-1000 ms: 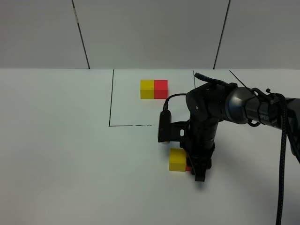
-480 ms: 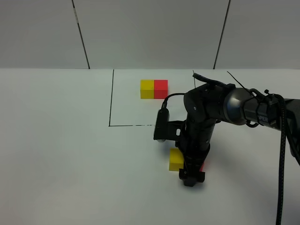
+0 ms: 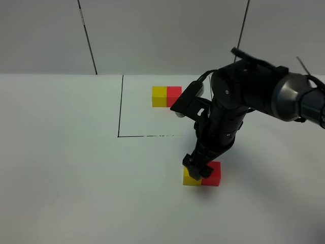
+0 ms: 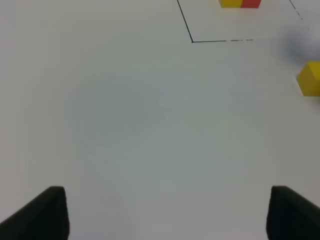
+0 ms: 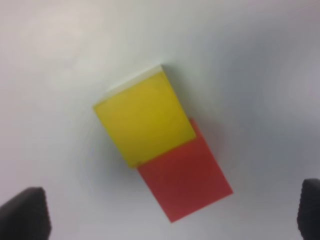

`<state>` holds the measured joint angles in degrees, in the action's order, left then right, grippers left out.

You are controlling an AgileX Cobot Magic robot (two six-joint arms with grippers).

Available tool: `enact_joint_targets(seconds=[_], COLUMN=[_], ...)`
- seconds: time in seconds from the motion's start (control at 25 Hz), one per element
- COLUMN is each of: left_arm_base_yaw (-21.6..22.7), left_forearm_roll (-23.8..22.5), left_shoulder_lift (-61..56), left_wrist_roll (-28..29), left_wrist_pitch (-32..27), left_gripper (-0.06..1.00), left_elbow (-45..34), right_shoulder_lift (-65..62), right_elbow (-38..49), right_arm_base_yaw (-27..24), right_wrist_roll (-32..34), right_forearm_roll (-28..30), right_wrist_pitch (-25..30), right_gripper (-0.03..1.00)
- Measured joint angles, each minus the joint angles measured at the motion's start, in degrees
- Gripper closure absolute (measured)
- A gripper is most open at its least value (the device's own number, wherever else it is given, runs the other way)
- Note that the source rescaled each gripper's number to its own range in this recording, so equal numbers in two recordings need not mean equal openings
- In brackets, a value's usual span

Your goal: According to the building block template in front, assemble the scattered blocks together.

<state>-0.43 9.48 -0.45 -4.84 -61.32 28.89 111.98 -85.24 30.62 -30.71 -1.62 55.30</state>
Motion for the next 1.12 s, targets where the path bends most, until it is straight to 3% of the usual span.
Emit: enact_joint_targets(seconds=[0.12, 0.24, 0.48, 0.8, 1.12], left_arm_base_yaw=[0.0, 0.0, 0.0, 0.0, 0.0], left_forearm_roll=[0.0, 0.0, 0.0, 0.0, 0.0], left_shoulder_lift=[0.0, 0.0, 0.0, 0.0, 0.0], left_wrist_roll=[0.0, 0.0, 0.1, 0.1, 0.1], left_wrist_pitch=[0.0, 0.0, 0.0, 0.0, 0.0], left_gripper=[0.04, 0.04, 0.04, 0.04, 0.04], left_elbow=[0.0, 0.0, 0.0, 0.0, 0.0], right_shoulder_lift=[-4.2, -9.1, -21.6, -49.6, -75.4], right_elbow=[0.2, 3.4, 21.4, 44.9, 49.7], right_arm_base_yaw=[-1.9, -6.5, -19.7, -31.0, -33.5], right_wrist_roll=[11.2, 21.0, 35.4, 38.4, 38.4], right_forearm_roll=[-0.4, -0.5, 0.5, 0.5, 2.4], right_wrist_pitch=[-0.4, -4.8, -13.8, -14.9, -1.6], right_gripper=[-0.03, -0.03, -0.03, -0.03, -0.03])
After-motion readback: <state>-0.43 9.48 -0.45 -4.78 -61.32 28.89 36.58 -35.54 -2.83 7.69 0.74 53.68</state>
